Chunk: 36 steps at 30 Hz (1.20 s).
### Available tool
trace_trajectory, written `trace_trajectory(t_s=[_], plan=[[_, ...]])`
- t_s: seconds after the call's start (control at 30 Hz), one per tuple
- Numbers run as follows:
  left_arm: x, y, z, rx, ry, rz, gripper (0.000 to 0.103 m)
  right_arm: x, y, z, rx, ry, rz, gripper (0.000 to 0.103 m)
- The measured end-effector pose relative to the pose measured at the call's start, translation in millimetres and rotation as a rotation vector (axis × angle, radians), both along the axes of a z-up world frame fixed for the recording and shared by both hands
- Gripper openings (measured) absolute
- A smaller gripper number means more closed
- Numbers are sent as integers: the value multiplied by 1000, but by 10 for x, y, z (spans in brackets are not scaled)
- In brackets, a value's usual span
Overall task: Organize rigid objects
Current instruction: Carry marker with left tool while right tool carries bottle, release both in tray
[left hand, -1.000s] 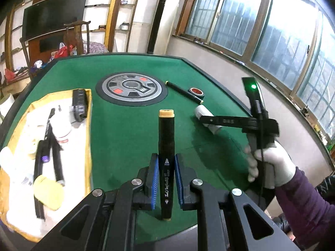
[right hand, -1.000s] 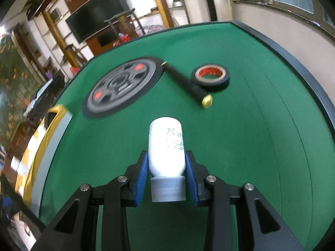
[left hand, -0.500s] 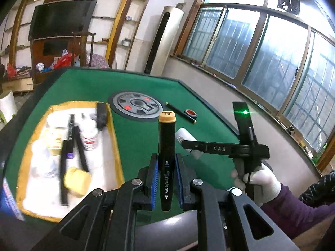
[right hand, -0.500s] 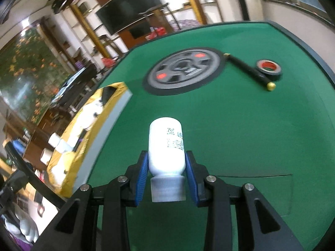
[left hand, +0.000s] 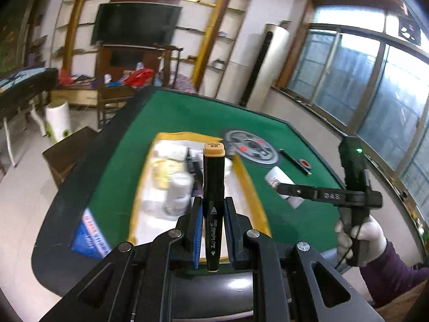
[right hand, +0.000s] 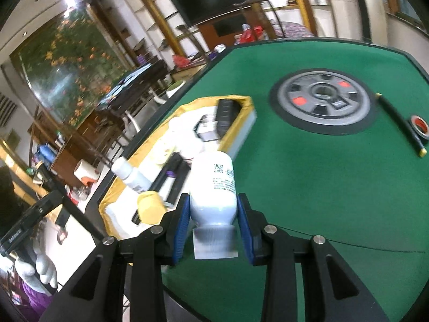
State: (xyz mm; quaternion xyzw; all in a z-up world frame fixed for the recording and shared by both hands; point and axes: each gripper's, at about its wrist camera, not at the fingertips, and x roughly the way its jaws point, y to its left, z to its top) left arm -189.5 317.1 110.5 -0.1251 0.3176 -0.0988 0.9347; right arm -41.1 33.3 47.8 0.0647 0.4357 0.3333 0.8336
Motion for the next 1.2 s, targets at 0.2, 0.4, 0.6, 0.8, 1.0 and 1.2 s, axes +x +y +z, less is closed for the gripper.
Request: trace_trajectory(t_s=[0.2, 0.4, 0.6, 0.8, 1.0, 1.2], plan=[[331, 171, -183, -12, 102, 32, 14, -45, 467, -23, -28, 13, 73, 34], [697, 243, -379, -18, 176, 36, 14, -65, 879, -78, -109, -2, 123, 34], [1034, 243, -568, 10, 212, 47, 14, 38, 1125, -197, -181, 5, 122, 34], [1267, 232, -710, 59, 238, 55, 14, 121, 1245, -228, -234, -4, 100, 34], [1332, 265, -774, 71, 251, 99, 17, 256, 1360, -293, -311, -8, 66, 34], [1016, 239, -549, 88, 164, 166, 73, 181, 1421, -302, -323, -12, 83, 34]])
